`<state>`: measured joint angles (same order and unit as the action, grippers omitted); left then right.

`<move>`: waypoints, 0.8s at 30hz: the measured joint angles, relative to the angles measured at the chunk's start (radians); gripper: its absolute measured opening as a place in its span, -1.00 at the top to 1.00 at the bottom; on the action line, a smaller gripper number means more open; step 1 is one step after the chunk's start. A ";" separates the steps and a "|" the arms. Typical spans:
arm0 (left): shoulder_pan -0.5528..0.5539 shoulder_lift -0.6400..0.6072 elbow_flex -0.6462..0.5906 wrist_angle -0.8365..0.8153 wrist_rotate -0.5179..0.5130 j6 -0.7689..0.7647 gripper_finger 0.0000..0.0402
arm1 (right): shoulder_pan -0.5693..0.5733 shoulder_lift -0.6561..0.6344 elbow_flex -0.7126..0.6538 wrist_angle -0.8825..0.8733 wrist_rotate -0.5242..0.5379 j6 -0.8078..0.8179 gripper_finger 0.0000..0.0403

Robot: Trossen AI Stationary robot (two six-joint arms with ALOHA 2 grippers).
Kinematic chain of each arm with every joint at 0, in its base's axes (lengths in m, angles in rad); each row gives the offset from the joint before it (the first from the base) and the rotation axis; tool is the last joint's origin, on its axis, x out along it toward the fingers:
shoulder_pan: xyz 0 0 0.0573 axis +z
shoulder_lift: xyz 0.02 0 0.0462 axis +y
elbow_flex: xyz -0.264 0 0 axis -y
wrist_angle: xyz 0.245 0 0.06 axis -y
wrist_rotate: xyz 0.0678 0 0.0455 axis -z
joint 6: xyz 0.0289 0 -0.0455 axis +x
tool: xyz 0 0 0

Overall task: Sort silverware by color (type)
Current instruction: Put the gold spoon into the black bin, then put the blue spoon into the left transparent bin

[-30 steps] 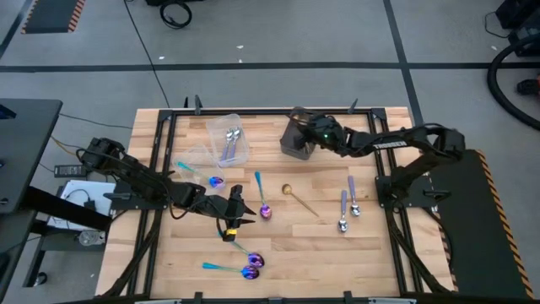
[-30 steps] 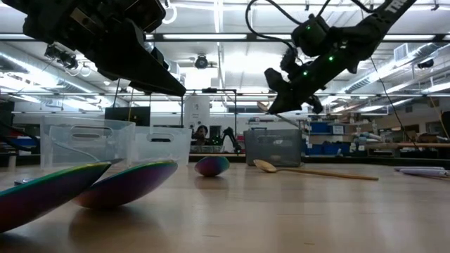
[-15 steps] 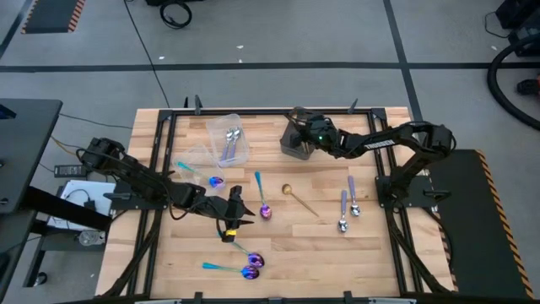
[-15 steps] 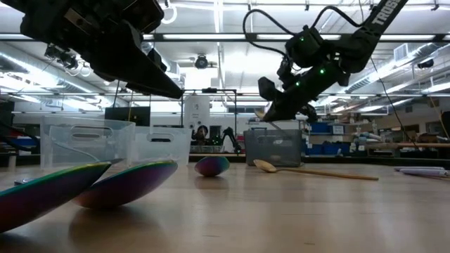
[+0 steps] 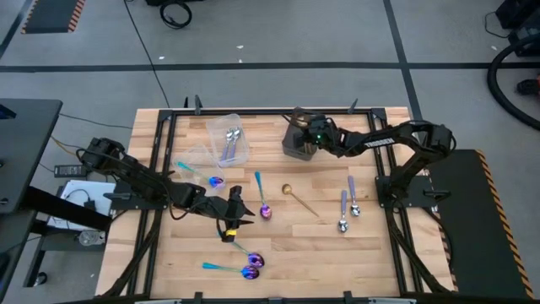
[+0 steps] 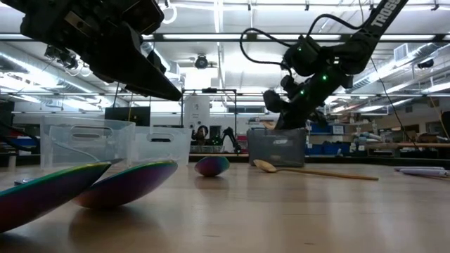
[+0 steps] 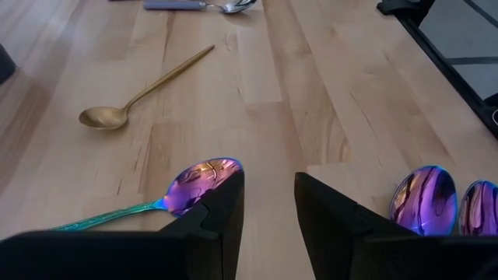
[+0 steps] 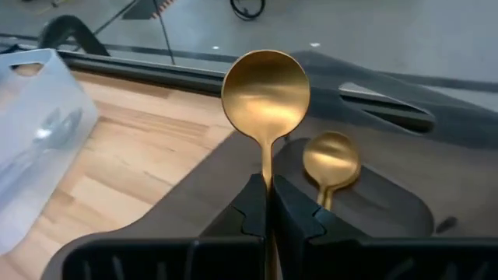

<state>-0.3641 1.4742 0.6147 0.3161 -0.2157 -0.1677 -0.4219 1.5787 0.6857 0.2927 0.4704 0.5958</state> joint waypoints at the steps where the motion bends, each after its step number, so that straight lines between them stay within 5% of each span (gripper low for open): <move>1: 0.000 0.000 0.000 0.000 0.000 -0.001 0.39 | -0.004 0.000 0.000 -0.006 -0.006 0.003 0.92; 24: 0.013 0.000 0.000 -0.004 0.000 -0.011 0.39 | -0.020 -0.061 -0.001 -0.040 -0.048 -0.105 0.37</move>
<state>-0.3513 1.4742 0.6151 0.3124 -0.2160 -0.1787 -0.4415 1.5176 0.6849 0.2527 0.4221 0.4911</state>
